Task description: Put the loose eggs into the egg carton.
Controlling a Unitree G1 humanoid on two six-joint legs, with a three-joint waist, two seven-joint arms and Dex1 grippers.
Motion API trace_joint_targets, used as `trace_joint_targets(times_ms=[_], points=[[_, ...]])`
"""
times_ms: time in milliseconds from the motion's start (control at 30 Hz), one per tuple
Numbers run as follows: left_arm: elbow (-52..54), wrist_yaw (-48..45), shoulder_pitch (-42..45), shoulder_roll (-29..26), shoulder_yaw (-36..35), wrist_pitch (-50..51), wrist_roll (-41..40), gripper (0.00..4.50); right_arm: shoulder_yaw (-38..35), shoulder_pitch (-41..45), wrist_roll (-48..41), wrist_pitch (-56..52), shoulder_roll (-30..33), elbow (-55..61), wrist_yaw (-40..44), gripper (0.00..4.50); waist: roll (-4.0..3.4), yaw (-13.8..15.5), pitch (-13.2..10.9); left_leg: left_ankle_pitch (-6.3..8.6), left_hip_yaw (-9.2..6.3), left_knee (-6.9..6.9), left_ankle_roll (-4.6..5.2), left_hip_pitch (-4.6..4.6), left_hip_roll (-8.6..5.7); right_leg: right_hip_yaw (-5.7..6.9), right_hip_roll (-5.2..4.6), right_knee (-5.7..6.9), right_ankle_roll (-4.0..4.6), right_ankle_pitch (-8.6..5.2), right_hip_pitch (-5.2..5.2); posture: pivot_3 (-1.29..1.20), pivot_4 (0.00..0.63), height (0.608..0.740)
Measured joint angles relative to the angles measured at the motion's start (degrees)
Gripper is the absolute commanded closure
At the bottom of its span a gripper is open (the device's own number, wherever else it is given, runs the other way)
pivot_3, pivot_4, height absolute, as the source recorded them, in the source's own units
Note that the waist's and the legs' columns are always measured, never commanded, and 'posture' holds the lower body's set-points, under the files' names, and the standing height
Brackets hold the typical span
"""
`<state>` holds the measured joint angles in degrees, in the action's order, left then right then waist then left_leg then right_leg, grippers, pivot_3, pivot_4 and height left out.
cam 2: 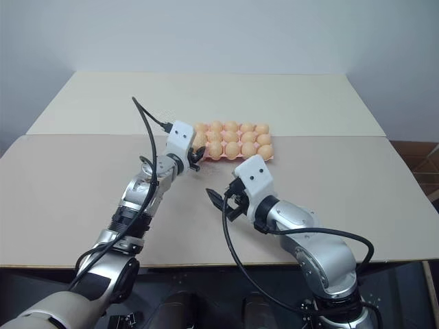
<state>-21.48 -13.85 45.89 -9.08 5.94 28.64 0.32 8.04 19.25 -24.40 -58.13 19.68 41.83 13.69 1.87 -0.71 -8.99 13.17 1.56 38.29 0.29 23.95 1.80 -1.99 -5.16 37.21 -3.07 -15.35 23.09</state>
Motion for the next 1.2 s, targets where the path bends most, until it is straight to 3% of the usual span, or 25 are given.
trace_joint_targets(times_ms=[133,400,433,733,900,1100,1200], points=[[-0.7,0.45,0.47,0.19,0.01,-0.19,0.62,2.84,-0.09,0.11,-0.03,-0.01,0.03,0.35,-0.05,0.0,0.0,-0.01,0.0,0.0,0.0,0.0,0.0,0.01,0.0,0.01,0.0,0.0,0.0,0.0,0.01,0.0,0.15,0.74],[-0.52,1.35,-0.36,0.42,-0.27,-0.21,1.47,0.19,-0.37,0.11,-0.06,-0.02,0.16,0.35,0.0,0.0,0.0,0.0,0.0,0.0,0.0,0.0,0.0,0.02,0.0,0.01,0.0,0.0,0.0,0.0,0.01,0.0,0.15,0.74],[-0.53,1.35,-0.63,0.5,-0.29,-0.28,1.47,0.03,-0.47,0.11,-0.12,-0.02,0.17,0.35,0.01,0.0,0.0,0.0,0.0,0.0,0.0,0.0,0.0,0.02,0.0,0.01,0.0,0.0,0.0,0.0,0.01,0.0,0.15,0.74],[3.37,1.88,-2.75,0.57,-1.74,-1.02,1.33,0.03,-1.59,0.11,-0.69,-0.02,0.87,0.36,0.34,0.0,0.0,-0.04,0.0,0.0,-0.04,0.0,0.0,0.05,0.02,0.0,0.0,0.01,0.0,0.0,0.05,0.0,0.15,0.74],[16.02,2.12,-7.59,-0.6,-5.44,-0.61,-0.45,0.03,-2.45,-0.53,-1.27,0.04,0.68,0.59,0.66,0.0,-0.01,-0.18,0.0,0.0,-0.06,0.0,0.0,0.05,0.04,-0.02,0.0,0.02,0.0,0.0,0.07,0.0,0.15,0.74],[37.12,-2.2,-23.57,-4.26,-12.59,2.89,-8.67,0.03,-4.25,-7.65,-0.41,4.4,0.78,1.23,0.97,0.0,-0.02,-0.1,0.01,0.0,-0.05,0.0,0.0,0.01,0.06,-0.06,-0.04,0.06,0.01,0.0,0.05,0.0,0.15,0.74],[46.84,-2.55,-34.25,-4.44,-15.71,3.1,-11.38,0.03,-4.4,-15.2,3.12,14.85,-0.19,1.17,1.14,0.0,-0.01,0.02,0.04,0.02,-0.04,-0.01,0.0,-0.04,0.06,-0.06,-0.07,-0.03,0.0,0.0,-0.04,0.0,0.15,0.74]])
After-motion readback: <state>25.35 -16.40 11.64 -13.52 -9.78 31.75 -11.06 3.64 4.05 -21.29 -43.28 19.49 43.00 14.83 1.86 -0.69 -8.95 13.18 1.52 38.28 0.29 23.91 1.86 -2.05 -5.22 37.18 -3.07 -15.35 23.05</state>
